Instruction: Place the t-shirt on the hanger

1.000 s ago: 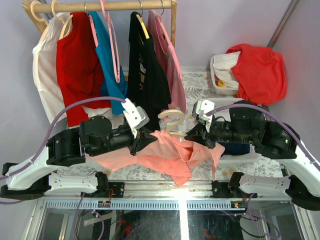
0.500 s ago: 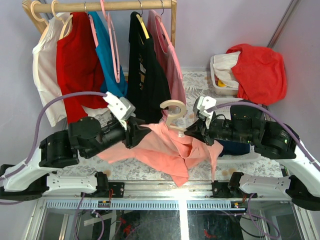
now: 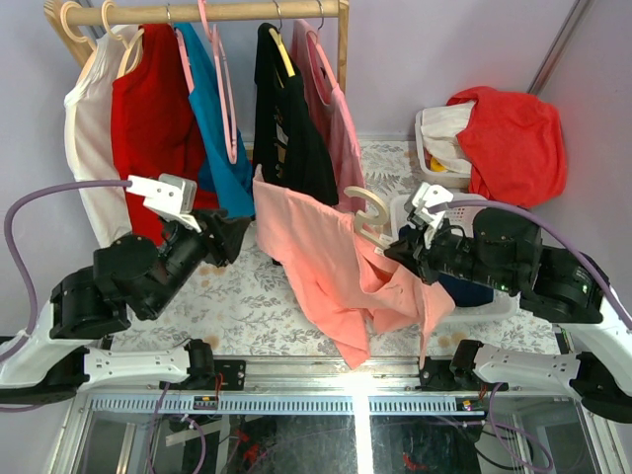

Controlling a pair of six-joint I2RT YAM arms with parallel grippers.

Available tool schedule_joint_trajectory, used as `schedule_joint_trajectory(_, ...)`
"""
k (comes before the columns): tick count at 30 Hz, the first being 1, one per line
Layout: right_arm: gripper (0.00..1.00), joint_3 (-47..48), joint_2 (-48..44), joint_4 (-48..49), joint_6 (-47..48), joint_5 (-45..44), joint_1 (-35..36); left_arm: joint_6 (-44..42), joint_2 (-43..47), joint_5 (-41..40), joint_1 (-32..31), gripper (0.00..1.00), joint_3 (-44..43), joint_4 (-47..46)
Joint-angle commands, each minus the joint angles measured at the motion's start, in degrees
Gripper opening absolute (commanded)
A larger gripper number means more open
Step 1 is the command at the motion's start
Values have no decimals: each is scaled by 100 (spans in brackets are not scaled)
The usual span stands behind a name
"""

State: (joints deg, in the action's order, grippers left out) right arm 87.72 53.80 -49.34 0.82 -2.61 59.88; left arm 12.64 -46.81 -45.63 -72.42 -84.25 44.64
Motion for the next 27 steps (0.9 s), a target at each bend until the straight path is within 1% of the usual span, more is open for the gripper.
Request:
schedule_joint_trajectory(1, 0, 279, -183, 224, -143, 43, -7, 202, 7, -248, 11, 49, 379, -296)
schedule_joint_trajectory(4, 0, 194, -313, 187, -247, 221, -11, 0, 89, -20, 11, 61, 556, -551)
schedule_joint_trajectory(9, 0, 153, -383, 51, -297, 262, -7, -201, 169, 442, 9, 78, 538, -526)
schedule_joint_trajectory(15, 0, 98, -414, -9, -310, 504, -8, -391, 161, 515, 10, 81, 521, -539)
schedule_joint_trajectory(20, 0, 163, -380, -159, -306, 658, -11, -572, -38, 580, 11, 83, 476, -703)
schedule_joint_trajectory(27, 0, 197, -447, -277, -328, 682, -7, -697, -208, 629, 11, 85, 377, -770)
